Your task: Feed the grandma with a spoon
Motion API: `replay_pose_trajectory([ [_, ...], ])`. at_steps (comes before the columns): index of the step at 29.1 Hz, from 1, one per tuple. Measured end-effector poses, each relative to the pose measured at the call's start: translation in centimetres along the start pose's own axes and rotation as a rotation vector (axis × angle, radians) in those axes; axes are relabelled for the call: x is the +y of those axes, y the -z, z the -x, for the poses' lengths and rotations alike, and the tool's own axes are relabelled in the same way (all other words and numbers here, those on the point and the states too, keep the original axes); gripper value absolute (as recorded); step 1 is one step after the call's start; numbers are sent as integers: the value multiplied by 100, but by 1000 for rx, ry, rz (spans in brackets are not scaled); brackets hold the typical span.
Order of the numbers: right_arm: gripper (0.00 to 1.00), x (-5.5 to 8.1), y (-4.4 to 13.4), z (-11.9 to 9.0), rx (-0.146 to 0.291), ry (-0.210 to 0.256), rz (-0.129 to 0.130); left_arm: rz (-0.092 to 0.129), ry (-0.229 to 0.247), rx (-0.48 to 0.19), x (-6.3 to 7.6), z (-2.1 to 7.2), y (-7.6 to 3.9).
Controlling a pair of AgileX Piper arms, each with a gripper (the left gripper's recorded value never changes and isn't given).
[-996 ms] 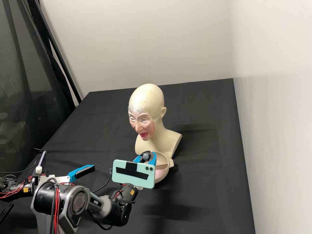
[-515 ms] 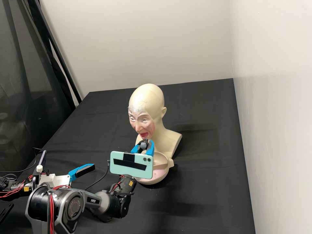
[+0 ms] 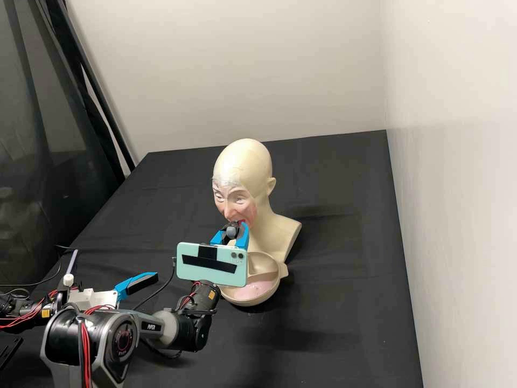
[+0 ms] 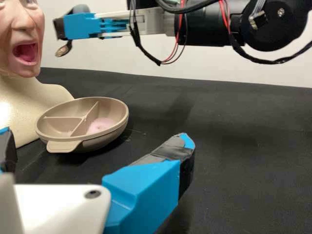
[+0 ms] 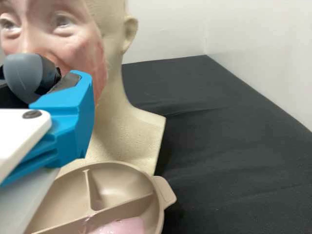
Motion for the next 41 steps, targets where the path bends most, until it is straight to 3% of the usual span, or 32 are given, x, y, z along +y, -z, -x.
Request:
replay_pose_trajectory([
  [2,0,3,30,-33,3,4,10,0,0,0,0,0,0],
  [8,0,36,102,-100,23,-8,6,0,0,0,0,0,0],
  [19,0,21,212,-171,37,-18,-12,0,14,3,-41,-20,10],
  [23,0,0,198,-215,26,-20,-1,0,7,2,-23,-36,5],
  [37,0,-54,178,-255,1,-7,-14,0,9,2,-29,-50,7],
  [41,0,-57,174,-251,0,-5,-14,0,4,-6,-23,-60,-39],
])
